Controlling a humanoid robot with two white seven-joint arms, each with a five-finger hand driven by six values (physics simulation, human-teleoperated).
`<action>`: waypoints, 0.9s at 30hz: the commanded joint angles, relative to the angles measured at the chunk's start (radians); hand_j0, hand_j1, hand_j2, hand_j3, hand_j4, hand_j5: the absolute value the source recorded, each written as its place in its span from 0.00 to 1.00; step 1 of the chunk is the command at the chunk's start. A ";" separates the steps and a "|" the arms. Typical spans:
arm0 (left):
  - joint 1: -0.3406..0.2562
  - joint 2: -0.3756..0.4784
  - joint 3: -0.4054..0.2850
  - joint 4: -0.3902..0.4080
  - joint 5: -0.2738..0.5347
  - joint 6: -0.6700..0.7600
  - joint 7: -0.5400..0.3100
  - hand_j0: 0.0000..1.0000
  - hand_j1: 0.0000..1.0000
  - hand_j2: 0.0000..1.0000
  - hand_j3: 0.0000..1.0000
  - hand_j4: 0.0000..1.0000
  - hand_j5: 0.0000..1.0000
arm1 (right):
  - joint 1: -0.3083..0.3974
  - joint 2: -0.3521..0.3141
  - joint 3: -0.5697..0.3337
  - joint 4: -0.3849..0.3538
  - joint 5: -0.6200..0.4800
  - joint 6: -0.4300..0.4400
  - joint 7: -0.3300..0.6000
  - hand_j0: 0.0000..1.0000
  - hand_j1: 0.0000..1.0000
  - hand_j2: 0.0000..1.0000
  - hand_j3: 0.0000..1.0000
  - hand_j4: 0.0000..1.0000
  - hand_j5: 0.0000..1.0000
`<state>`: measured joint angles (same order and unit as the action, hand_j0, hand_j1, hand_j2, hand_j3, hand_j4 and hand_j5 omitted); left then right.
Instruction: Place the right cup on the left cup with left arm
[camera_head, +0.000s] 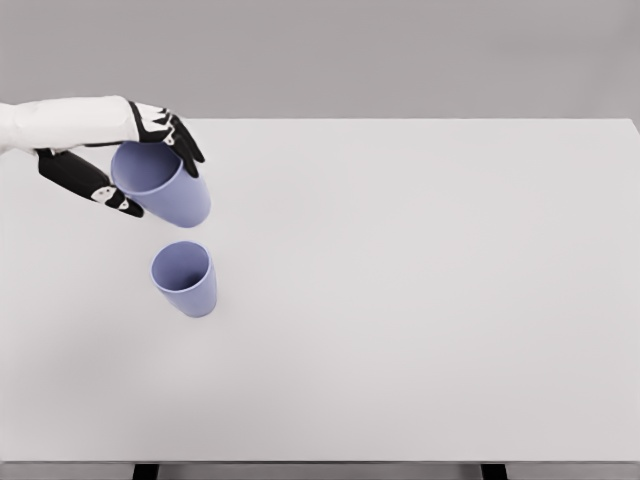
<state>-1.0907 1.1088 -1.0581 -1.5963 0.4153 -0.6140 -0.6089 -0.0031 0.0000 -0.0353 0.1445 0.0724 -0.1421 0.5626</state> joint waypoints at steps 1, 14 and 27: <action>0.000 0.032 0.001 -0.028 0.020 0.003 0.000 0.51 0.51 0.51 0.51 0.51 0.51 | 0.000 0.000 0.000 0.000 0.001 -0.001 0.000 1.00 1.00 1.00 1.00 1.00 1.00; 0.003 0.091 -0.037 -0.096 0.036 0.003 0.003 0.51 0.51 0.51 0.51 0.51 0.51 | 0.000 0.000 0.000 0.000 0.001 -0.001 0.000 1.00 1.00 1.00 1.00 1.00 1.00; 0.005 0.106 -0.054 -0.103 0.036 0.003 0.003 0.51 0.51 0.51 0.51 0.51 0.51 | 0.000 0.000 0.000 0.001 0.001 -0.001 0.000 1.00 1.00 1.00 1.00 1.00 1.00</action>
<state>-1.0861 1.2073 -1.1132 -1.6980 0.4427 -0.6142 -0.6061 -0.0031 0.0000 -0.0353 0.1444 0.0724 -0.1421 0.5626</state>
